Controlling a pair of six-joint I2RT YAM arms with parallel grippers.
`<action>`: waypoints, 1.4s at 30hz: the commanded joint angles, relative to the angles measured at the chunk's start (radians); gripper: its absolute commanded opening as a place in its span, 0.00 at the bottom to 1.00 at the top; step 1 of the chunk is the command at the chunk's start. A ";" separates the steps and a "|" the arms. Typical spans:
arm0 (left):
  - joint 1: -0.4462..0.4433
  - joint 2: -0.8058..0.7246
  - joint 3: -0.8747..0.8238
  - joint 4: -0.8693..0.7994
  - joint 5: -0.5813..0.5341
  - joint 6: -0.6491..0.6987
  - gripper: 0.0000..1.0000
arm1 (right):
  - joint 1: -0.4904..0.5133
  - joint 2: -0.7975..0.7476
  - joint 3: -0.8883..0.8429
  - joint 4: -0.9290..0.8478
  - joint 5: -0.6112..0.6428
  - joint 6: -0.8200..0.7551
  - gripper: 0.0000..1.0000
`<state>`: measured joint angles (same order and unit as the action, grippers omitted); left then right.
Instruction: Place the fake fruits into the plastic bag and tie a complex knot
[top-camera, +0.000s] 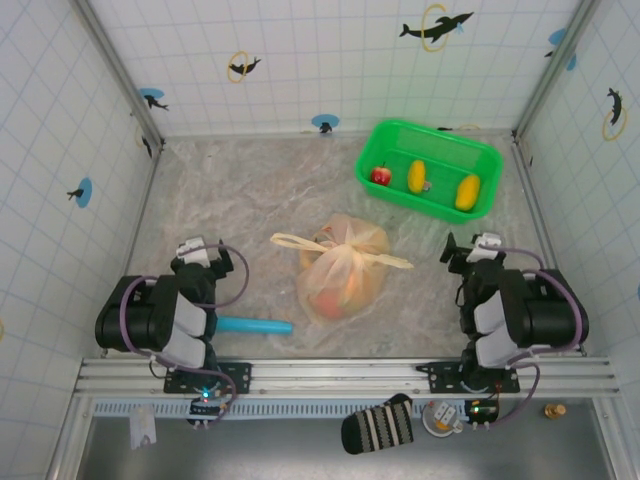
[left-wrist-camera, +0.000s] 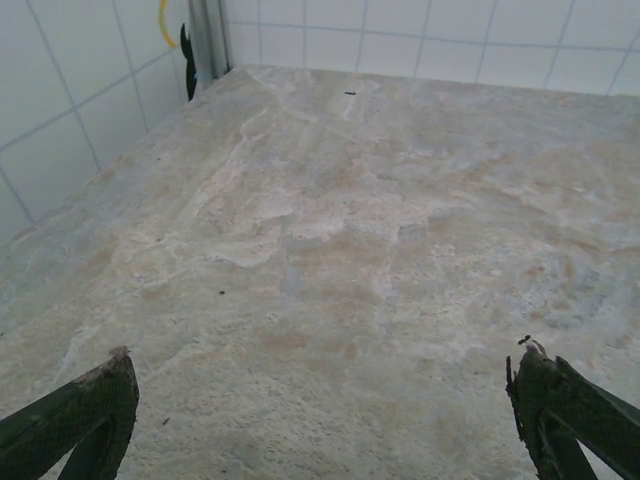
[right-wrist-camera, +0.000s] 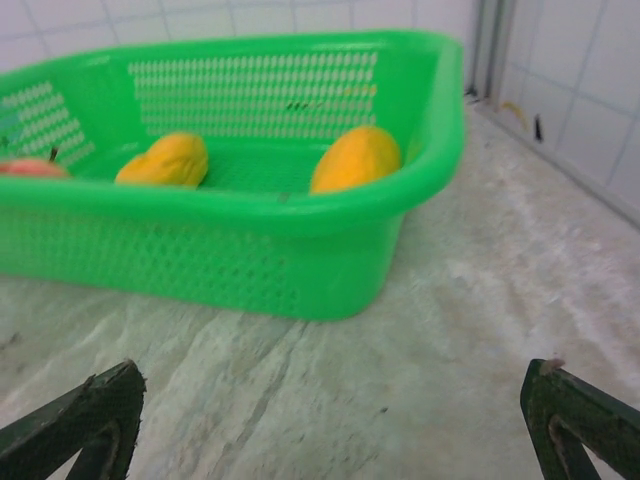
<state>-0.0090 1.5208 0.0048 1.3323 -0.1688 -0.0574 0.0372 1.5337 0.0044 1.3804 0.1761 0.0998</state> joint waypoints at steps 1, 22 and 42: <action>0.035 -0.009 -0.001 -0.066 0.067 -0.019 0.98 | 0.029 -0.015 0.004 -0.151 -0.005 -0.040 1.00; 0.036 -0.006 -0.004 -0.055 0.070 -0.018 0.98 | 0.010 -0.017 -0.004 -0.123 -0.020 -0.027 0.99; 0.035 -0.007 -0.006 -0.052 0.068 -0.017 0.98 | 0.010 -0.017 -0.004 -0.125 -0.020 -0.027 1.00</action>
<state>0.0208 1.5204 0.0051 1.2720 -0.1150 -0.0608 0.0513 1.5299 0.0040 1.2518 0.1562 0.0780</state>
